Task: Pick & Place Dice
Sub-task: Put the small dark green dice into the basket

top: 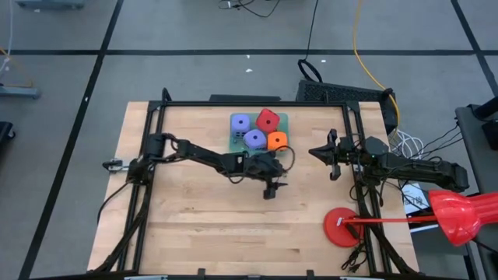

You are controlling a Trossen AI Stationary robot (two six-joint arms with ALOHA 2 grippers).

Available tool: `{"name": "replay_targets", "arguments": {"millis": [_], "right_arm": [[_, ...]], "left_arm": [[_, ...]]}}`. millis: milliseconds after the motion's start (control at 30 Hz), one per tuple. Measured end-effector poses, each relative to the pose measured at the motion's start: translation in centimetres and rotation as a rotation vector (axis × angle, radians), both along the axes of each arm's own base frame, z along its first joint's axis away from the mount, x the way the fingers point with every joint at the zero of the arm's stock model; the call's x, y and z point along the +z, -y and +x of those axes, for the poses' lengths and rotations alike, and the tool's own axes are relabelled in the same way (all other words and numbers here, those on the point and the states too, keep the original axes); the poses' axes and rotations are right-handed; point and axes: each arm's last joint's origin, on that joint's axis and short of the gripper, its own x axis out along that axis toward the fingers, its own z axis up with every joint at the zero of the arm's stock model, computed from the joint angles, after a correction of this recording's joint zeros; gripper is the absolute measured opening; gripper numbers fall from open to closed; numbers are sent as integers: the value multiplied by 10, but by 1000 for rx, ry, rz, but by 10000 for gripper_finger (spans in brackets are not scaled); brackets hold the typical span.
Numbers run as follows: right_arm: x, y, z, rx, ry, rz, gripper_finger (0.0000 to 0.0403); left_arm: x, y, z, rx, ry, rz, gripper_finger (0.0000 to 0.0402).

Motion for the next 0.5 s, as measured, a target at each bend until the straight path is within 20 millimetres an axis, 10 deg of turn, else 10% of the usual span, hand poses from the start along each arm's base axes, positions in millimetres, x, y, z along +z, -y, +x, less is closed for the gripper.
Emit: {"name": "replay_targets", "arguments": {"millis": [500], "right_arm": [[-1,-1,0,30,-6,21,0]], "left_arm": [[-22,-19,13,109,-155,-14,244]]}}
